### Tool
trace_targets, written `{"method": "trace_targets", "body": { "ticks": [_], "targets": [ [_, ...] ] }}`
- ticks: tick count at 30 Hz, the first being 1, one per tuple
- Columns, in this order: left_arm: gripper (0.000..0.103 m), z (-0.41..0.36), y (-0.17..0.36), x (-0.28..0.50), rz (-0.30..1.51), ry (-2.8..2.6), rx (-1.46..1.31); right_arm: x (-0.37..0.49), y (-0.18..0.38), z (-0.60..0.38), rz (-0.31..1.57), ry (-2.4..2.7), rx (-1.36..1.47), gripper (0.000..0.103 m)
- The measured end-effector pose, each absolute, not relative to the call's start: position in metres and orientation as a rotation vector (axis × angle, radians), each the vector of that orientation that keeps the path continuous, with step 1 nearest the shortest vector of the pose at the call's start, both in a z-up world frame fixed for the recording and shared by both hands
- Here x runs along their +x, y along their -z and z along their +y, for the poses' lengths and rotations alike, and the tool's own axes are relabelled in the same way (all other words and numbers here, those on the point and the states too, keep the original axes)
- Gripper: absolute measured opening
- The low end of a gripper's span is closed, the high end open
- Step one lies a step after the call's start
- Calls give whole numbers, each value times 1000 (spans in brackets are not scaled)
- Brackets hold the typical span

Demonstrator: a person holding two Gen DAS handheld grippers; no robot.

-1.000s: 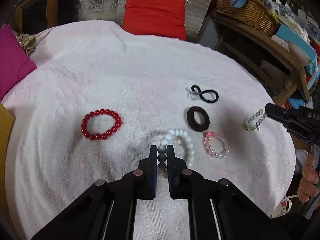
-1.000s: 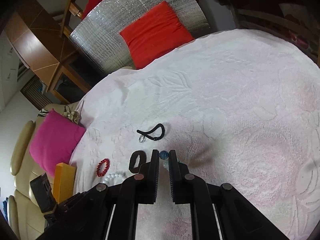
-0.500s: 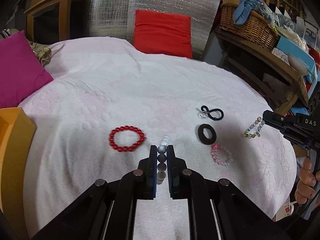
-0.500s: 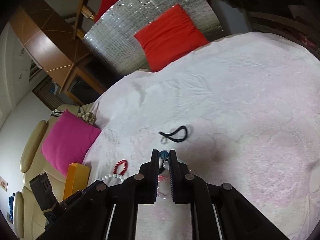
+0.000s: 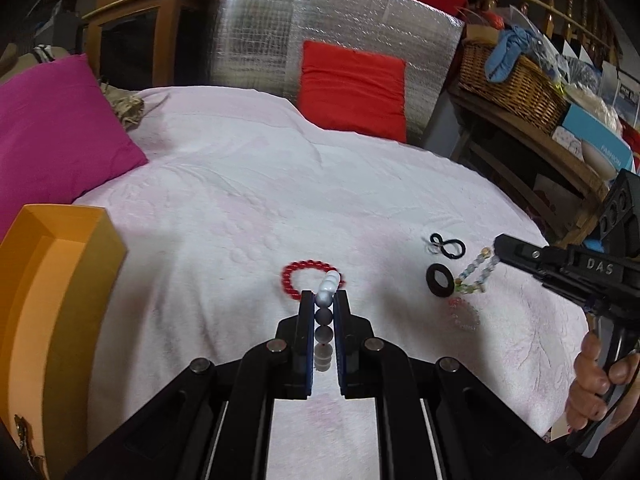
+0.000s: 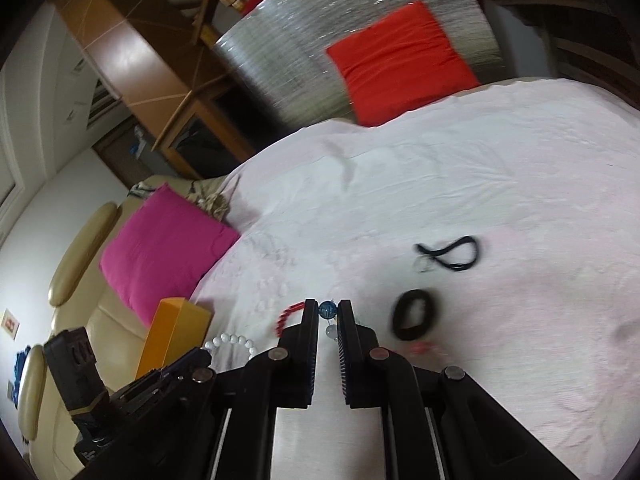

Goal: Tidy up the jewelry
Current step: 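Carry both bracelets to the orange box and open both tools over it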

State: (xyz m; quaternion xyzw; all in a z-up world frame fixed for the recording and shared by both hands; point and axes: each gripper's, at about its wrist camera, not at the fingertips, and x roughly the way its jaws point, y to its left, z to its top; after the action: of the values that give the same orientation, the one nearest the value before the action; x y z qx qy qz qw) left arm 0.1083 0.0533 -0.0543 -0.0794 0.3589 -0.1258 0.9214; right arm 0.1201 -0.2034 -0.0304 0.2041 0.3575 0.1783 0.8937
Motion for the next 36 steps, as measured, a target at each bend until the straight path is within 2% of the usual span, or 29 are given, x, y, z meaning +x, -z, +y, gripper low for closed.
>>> {"method": "trace_targets", "body": {
  "ticks": [9,16,20,27,36],
  "targets": [
    [9,110,38,83,684,114,-241,132,35,-127,769,-470,370,11],
    [9,173,-1,43,567,-35,-310,144,17,-25,782,-606,279,11],
    [9,217,-7,26,557,-126,-353,150,7,36,802,-696,245,11],
    [9,289,34,38,684,-299,-435,157,29,131,890,-763,174,11],
    [9,315,91,65,886,-377,-476,179,70,182,1003,-721,99,12]
  ]
}}
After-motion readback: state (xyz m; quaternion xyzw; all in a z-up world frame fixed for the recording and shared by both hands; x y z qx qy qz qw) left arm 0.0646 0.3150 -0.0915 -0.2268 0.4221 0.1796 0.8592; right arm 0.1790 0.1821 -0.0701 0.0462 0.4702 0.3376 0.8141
